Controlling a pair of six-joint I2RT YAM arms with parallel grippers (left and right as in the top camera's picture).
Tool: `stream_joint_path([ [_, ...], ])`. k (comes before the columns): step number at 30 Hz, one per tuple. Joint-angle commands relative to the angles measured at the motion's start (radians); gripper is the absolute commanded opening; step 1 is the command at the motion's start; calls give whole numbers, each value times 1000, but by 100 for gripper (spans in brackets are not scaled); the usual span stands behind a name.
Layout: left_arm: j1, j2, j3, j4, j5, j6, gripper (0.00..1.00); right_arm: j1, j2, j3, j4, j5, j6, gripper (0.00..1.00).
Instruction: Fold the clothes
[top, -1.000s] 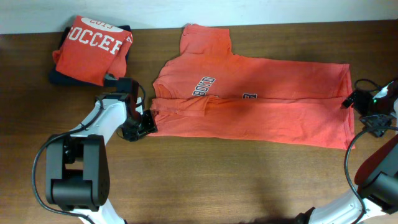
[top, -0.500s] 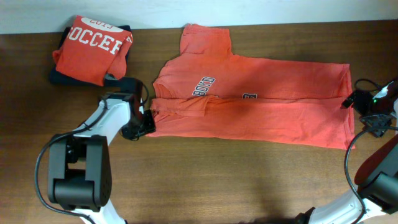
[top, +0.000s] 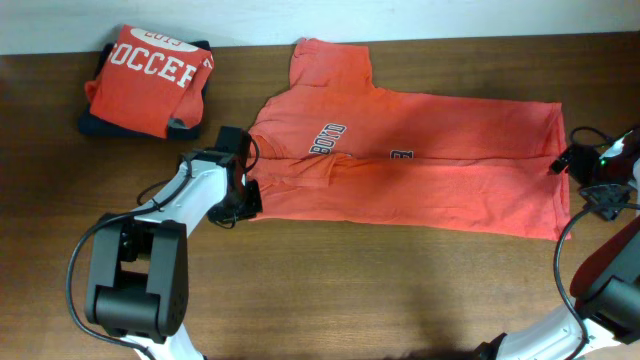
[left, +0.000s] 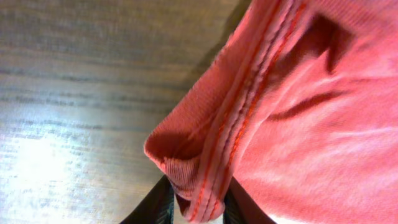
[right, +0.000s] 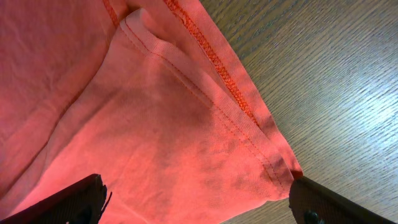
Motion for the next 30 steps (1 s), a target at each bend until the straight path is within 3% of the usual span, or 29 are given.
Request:
stream_joint_path([
  [1,0,0,8,-37,-21,4,24,2,-2,9,0,-9,4,99],
  [19,1,-5,-80,-100,32,-36,24,2,-2,9,0,-9,4,99],
  [21,0,-16,-50,-128,35,-34,17,2,-2,9,0,-9,4,99],
  [23,0,-37,-15,-156,43,-13,17,2,-2,9,0,-9,4,99],
  [26,0,-88,49,-194,43,22,33,2,-2,9,0,-9,4,99],
  [30,1,-121,71,-174,27,25,69,2,-2,9,0,-9,4,99],
])
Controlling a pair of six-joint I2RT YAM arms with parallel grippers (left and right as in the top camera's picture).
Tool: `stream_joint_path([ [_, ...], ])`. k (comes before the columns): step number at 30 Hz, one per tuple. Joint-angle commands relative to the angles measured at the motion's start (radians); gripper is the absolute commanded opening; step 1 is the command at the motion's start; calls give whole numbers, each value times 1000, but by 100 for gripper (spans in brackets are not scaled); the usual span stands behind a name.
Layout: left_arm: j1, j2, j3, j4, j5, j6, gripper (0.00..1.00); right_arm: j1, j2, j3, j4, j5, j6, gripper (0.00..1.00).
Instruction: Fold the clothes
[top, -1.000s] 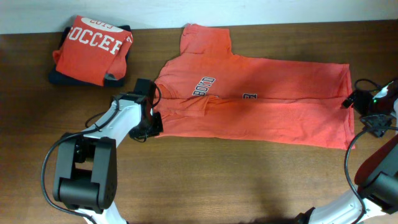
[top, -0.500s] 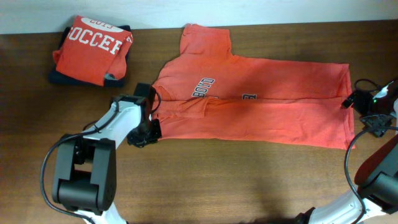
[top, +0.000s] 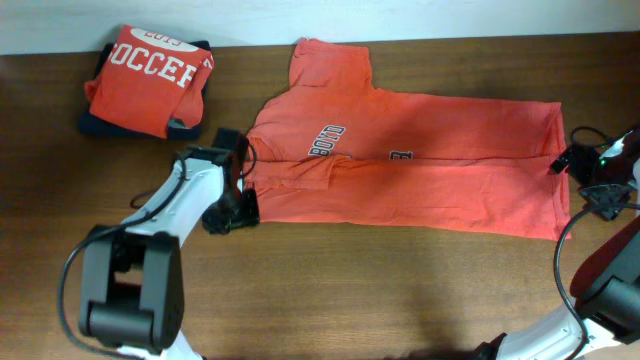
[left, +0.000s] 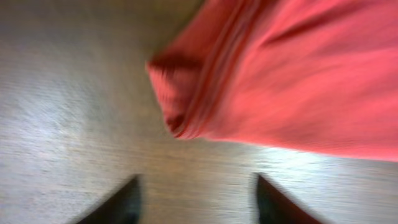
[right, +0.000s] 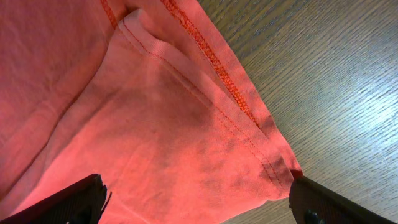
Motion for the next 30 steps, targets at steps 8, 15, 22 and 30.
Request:
stream_joint_path([
  [8,0,-8,36,117,-90,86,71,3,-2,9,0,-9,5,99],
  [15,0,92,36,137,-90,86,70,3,-2,9,0,-9,5,99],
  [22,0,132,36,99,-70,85,30,3,-2,9,0,-9,5,99],
  [30,0,132,34,-34,-45,38,12,3,-2,9,0,-9,5,99],
])
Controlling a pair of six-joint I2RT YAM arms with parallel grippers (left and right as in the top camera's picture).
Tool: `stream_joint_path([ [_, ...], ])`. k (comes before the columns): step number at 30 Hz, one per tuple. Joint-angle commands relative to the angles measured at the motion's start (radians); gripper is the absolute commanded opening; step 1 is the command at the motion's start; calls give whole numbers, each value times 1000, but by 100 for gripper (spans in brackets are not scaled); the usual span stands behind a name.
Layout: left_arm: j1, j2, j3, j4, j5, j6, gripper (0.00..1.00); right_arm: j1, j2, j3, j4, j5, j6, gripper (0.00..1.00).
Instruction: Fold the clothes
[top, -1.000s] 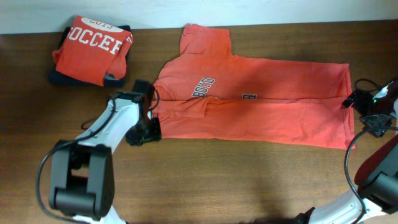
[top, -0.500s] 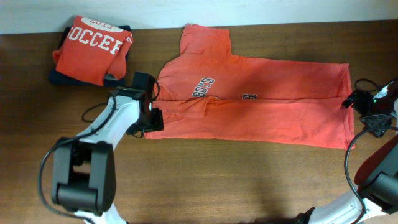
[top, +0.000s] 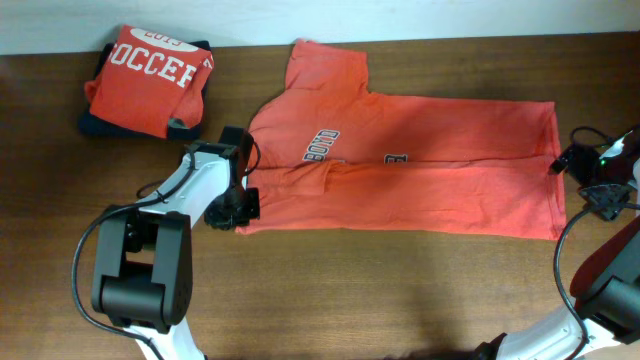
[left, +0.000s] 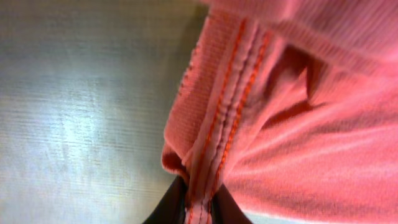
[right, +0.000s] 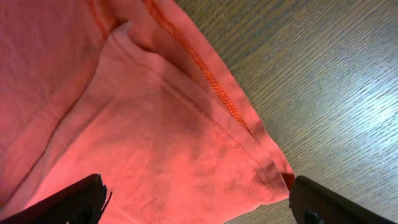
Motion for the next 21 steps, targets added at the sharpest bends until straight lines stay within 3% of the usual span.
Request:
stream_joint_path([
  [1,2,24,-3,-48,6,-41,12,2,-2,9,0,-9,5,99],
  [14,2,23,-38,-129,26,-61,12,2,-2,9,0,-9,5,99],
  [21,2,23,112,-241,50,-60,14,2,-2,9,0,-9,5,99],
])
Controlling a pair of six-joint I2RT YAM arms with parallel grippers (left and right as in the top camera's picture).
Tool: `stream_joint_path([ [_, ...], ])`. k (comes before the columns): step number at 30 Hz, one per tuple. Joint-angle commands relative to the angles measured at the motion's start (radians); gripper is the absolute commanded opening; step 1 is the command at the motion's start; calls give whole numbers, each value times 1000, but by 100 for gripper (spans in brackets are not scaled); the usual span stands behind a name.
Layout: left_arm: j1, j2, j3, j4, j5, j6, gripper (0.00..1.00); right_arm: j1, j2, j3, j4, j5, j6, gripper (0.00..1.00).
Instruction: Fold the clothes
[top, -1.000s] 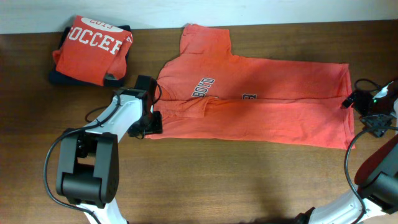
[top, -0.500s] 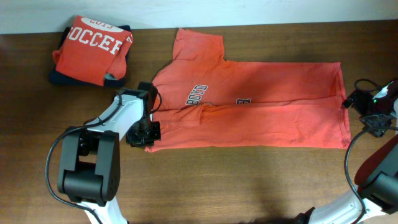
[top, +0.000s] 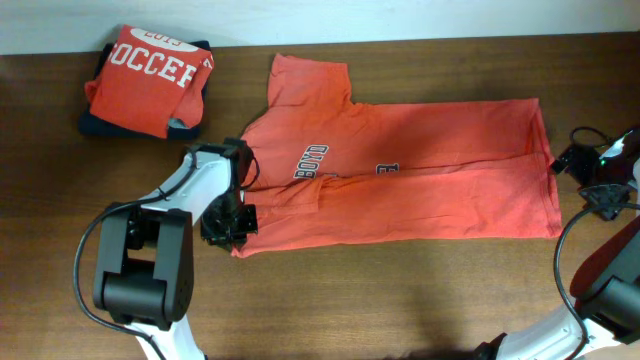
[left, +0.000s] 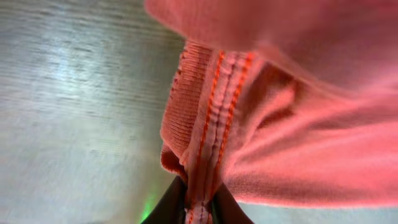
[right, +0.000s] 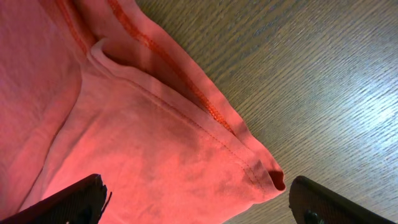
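Note:
An orange T-shirt (top: 420, 170) with dark lettering lies spread across the wooden table (top: 400, 290), its bottom hem to the right. My left gripper (top: 232, 225) is at the shirt's near left corner and is shut on a stitched ribbed hem (left: 205, 130), whose fold runs down between the dark fingers (left: 171, 202). My right gripper (right: 196, 208) is open by the shirt's right edge. Its two fingers (right: 74, 199) are spread wide over the hem corner (right: 261, 168), which lies flat on the wood.
A folded stack with an orange "SOCCER" shirt (top: 150, 75) on top of a dark garment sits at the back left. A cable and the right arm's base (top: 600, 185) are at the table's right edge.
The left gripper, still shut on the hem, now sits nearer the front edge. The whole shirt lies further left, and its right hem corner has slid left under the open right gripper.
First my left gripper was shut on the hem at the shirt's left edge. Then it was open just off the cloth. After that it was shut on the hem again, and now the shirt lies shifted left. The right gripper stayed open at the right hem throughout.

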Motion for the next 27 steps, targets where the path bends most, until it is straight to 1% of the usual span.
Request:
stream_joint_path([
  [1,2,8,129,-52,16,-12,16,2,-2,9,0,-9,4,99],
  [8,2,8,428,-163,17,-12,25,2,-2,9,0,-9,4,99],
  [9,2,8,477,-170,16,-12,28,2,-2,9,0,-9,4,99],
  [10,2,8,512,-172,16,-12,33,2,-2,9,0,-9,4,99],
  [11,2,8,554,-172,16,-12,43,2,-2,9,0,-9,4,98],
  [12,2,8,599,-170,16,-11,61,2,-2,9,0,-9,4,98],
  [14,2,8,663,-153,16,2,73,2,-2,9,0,-9,4,99],
  [16,2,8,716,-110,16,49,79,2,-2,9,0,-9,4,99],
  [18,2,8,740,-44,16,79,81,2,-2,9,0,-9,4,99],
  [20,2,8,742,59,16,103,84,2,-2,9,0,-9,4,99],
  [27,2,42,742,359,16,105,85,2,-2,9,0,-9,4,99],
])
